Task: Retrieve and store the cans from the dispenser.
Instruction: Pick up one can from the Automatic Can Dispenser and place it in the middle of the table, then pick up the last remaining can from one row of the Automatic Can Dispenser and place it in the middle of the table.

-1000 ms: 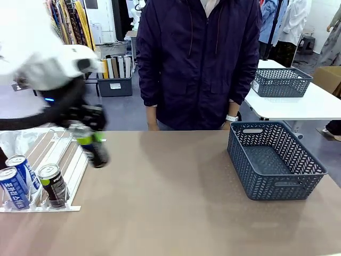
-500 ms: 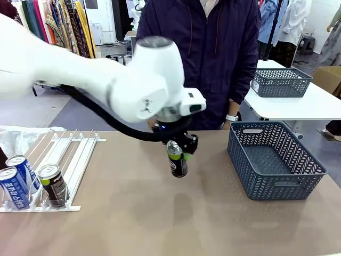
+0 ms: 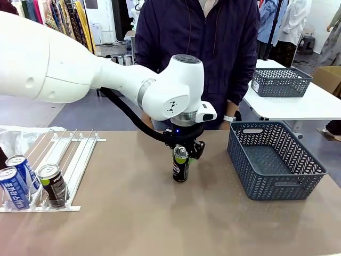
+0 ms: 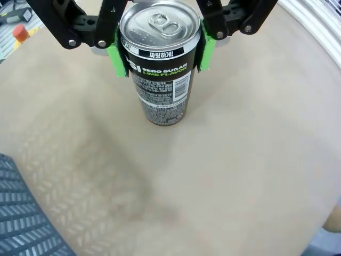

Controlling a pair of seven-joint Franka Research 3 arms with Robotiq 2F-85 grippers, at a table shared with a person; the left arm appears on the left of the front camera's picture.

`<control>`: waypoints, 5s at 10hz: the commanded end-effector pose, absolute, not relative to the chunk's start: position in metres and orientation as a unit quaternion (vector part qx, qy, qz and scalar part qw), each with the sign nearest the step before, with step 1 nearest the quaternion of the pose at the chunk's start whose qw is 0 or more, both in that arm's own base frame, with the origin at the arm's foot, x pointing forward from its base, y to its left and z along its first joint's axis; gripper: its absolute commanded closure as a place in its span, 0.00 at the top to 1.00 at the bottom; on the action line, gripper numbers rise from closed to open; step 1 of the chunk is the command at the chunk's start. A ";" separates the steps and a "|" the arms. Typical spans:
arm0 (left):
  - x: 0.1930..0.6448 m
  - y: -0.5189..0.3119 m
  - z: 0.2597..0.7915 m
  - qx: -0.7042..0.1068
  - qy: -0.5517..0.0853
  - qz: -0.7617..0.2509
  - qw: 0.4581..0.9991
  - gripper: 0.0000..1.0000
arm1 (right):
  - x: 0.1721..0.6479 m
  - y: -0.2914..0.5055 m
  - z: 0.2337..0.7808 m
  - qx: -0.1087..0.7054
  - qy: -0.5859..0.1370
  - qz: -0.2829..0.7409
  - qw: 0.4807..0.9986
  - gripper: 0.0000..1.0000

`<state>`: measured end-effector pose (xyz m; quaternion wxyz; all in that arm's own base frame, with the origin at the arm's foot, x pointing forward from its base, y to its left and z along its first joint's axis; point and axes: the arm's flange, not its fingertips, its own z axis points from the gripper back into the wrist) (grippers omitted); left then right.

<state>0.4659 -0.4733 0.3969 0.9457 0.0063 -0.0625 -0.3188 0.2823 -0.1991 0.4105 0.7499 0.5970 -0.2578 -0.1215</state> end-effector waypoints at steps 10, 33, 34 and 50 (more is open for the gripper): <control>0.440 -0.444 0.467 0.000 -0.087 -0.324 0.942 1.00 | 0.280 -0.200 0.415 0.599 -0.256 -0.121 0.749 1.00; 0.226 0.148 0.572 -0.504 -0.244 0.012 0.828 1.00 | 0.280 -0.200 0.415 0.599 -0.256 -0.121 0.749 1.00; 0.226 0.148 0.572 -0.504 -0.244 0.012 0.828 1.00 | 0.280 -0.200 0.415 0.599 -0.256 -0.121 0.749 1.00; 0.292 -0.053 0.522 -0.047 -0.138 -0.089 0.985 1.00 | 0.280 -0.200 0.415 0.599 -0.256 -0.121 0.749 1.00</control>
